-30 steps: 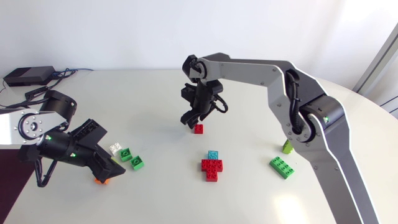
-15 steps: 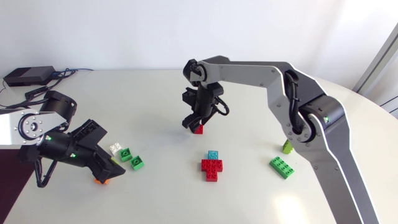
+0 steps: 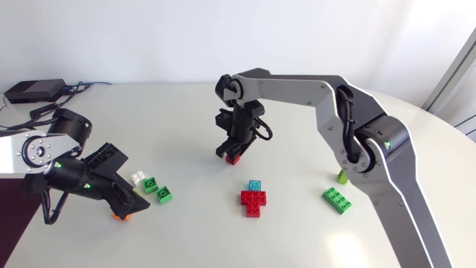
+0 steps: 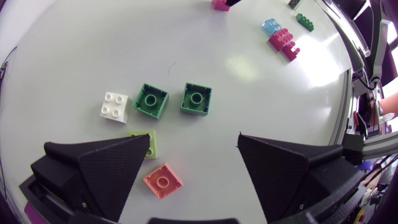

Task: Sort duplo bricks by size, large to the right and small to the left

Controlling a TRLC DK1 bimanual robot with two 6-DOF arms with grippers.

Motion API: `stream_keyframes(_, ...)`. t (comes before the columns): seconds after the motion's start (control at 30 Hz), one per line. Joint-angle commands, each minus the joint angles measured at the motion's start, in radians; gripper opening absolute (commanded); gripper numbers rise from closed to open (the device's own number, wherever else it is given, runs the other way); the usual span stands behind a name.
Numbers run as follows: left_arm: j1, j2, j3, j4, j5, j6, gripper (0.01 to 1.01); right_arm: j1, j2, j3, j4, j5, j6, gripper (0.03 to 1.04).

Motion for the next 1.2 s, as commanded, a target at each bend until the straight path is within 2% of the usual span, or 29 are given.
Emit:
stream_keyframes(0.0, 0.006, -0.020, -0.024, -0.010, 0.011, 0.025, 0.985, 0.047, 0.021, 0.011, -0.035, -0.008, 0.019, 0.44)
stream_keyframes(0.1, 0.009, -0.028, -0.026, -0.016, 0.011, 0.025, 0.985, 0.084, 0.021, 0.020, -0.047, -0.011, 0.016, 0.40)
stream_keyframes(0.37, 0.037, -0.048, -0.027, -0.036, 0.011, 0.045, 0.985, 0.191, 0.000, 0.054, -0.102, -0.056, 0.003, 0.40)
stream_keyframes(0.6, 0.061, -0.075, -0.033, -0.060, 0.012, 0.060, 0.985, 0.302, 0.077, 0.190, -0.170, -0.067, -0.006, 0.40)
stream_keyframes(0.63, 0.064, -0.080, -0.033, -0.067, 0.012, 0.063, 0.985, 0.312, 0.089, 0.216, -0.179, -0.073, -0.003, 0.42)
stream_keyframes(0.73, 0.072, -0.094, -0.033, -0.077, 0.014, 0.071, 0.985, 0.322, 0.110, 0.262, -0.203, -0.080, 0.011, 0.57)
stream_keyframes(0.83, 0.077, -0.106, -0.029, -0.086, 0.019, 0.071, 0.985, 0.315, 0.100, 0.259, -0.203, -0.076, 0.026, 0.72)
stream_keyframes(0.97, 0.069, -0.109, -0.029, -0.088, 0.029, 0.064, 0.985, 0.306, 0.066, 0.246, -0.203, -0.073, 0.045, 0.86)
stream_keyframes(1.07, 0.064, -0.128, -0.030, -0.100, 0.031, 0.063, 0.985, 0.305, 0.015, 0.201, -0.200, -0.050, 0.049, 0.90)
stream_keyframes(1.17, 0.067, -0.154, -0.033, -0.113, 0.031, 0.064, 0.985, 0.274, -0.100, 0.052, -0.153, -0.040, 0.057, 0.91)
